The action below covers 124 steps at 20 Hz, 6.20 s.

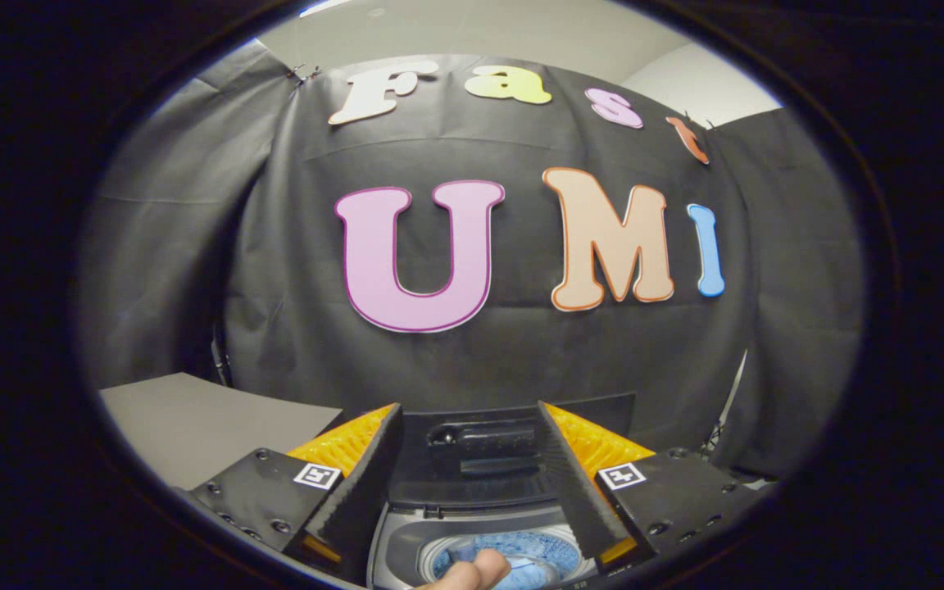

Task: Put the clothes into the washing machine and then close the washing machine lid.

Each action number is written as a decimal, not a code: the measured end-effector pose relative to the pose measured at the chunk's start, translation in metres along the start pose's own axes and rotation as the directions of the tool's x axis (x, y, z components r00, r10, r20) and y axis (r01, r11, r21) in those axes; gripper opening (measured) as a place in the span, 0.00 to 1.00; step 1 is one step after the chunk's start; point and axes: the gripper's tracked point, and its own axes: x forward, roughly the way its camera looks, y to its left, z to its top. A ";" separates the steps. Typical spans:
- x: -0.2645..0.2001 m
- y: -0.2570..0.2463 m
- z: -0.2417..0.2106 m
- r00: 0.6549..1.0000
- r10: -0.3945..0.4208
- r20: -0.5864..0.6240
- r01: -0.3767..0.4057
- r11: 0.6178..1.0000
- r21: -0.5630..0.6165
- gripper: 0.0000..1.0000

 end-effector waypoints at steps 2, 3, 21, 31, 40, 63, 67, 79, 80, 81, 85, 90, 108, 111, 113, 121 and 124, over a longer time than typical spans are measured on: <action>0.011 0.008 0.009 0.999 0.033 0.027 -0.033 0.999 -0.011 0.98; 0.017 0.011 0.011 0.998 0.048 0.034 -0.047 0.999 -0.017 0.98; 0.166 -0.012 -0.065 0.944 0.078 -0.321 -0.090 0.996 -0.022 0.98; 0.156 -0.018 -0.070 0.976 0.007 -0.216 -0.009 1.000 -0.007 0.97; 0.131 -0.019 -0.066 0.990 -0.038 -0.132 0.038 0.999 -0.003 0.96; 0.096 -0.025 -0.067 0.998 -0.055 -0.025 0.055 0.998 0.022 0.96; 0.089 -0.025 -0.068 0.998 -0.055 -0.009 0.055 0.998 0.022 0.96; 0.069 -0.026 -0.071 0.998 -0.060 -0.019 0.061 0.997 0.041 0.95; 0.067 -0.025 -0.071 0.998 -0.055 -0.016 0.056 0.997 0.047 0.95; 0.067 -0.025 -0.071 0.999 -0.047 -0.012 0.047 0.997 0.060 0.95; 0.066 -0.027 -0.065 0.998 -0.053 0.030 0.049 0.991 0.123 0.94; 0.065 -0.027 -0.066 0.998 -0.058 0.009 0.057 0.994 0.090 0.91; 0.051 -0.018 -0.077 0.989 -0.040 -0.145 0.047 0.998 0.042 0.94; 0.035 -0.016 -0.086 0.988 -0.023 -0.151 0.029 0.999 0.038 0.94; 0.022 -0.017 -0.092 0.990 -0.014 -0.142 0.020 0.999 0.036 0.94; -0.052 -0.043 -0.165 0.983 0.019 -0.183 -0.005 0.997 0.080 0.94; -0.068 -0.047 -0.178 0.982 0.030 -0.186 -0.019 0.998 0.062 0.94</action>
